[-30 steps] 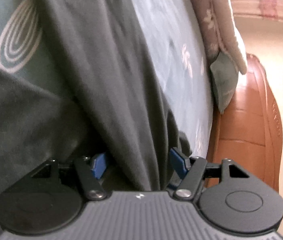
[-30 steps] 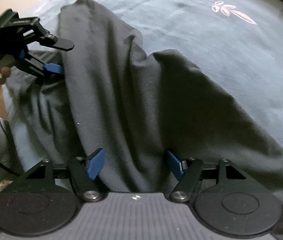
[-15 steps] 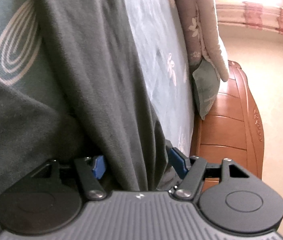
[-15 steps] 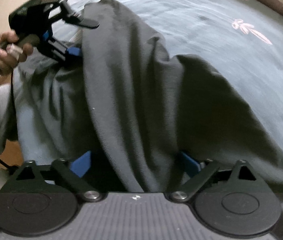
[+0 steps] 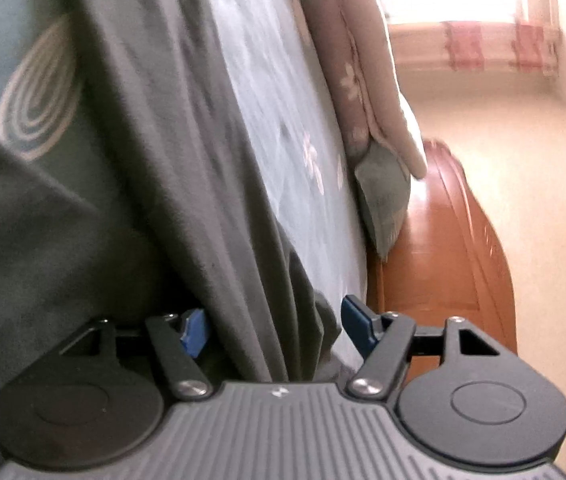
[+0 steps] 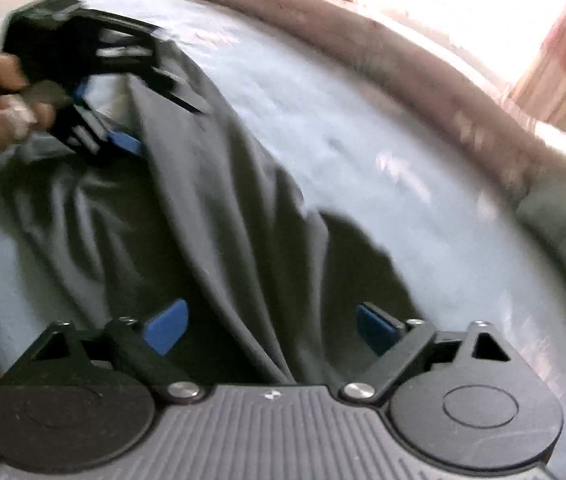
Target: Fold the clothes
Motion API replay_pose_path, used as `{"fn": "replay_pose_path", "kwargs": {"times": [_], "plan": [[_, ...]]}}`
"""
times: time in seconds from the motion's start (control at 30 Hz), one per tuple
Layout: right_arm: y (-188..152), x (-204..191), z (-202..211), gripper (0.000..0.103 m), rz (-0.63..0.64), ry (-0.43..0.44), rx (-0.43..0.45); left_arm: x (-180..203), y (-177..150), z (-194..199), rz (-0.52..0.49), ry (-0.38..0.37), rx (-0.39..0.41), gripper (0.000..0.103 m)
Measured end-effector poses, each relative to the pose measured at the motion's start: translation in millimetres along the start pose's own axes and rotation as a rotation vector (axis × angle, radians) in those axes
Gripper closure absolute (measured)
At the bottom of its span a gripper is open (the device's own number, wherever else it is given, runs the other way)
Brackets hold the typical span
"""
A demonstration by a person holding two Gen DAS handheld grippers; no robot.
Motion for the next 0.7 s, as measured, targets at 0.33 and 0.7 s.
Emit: {"fn": "replay_pose_path", "kwargs": {"times": [0.33,0.7], "plan": [[24.5,-58.1,-42.7,0.050,0.226,0.014,-0.030,-5.9,-5.6,8.6,0.101,0.053,0.057,0.033],[34.2,-67.1,-74.1,0.098,0.311,-0.011,-0.002,-13.7,-11.2,16.6,0.165,0.027,0.121,0.033]]}}
Point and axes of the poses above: each gripper's, at about its wrist camera, not at the fingertips, and z roughly against the way its jaws point, x to its right, y to its top, the point moved 8 cm from there along -z, roughly the way its jaws point, and after that the axes turned 13 degrees about x, right-handed, at the moved point
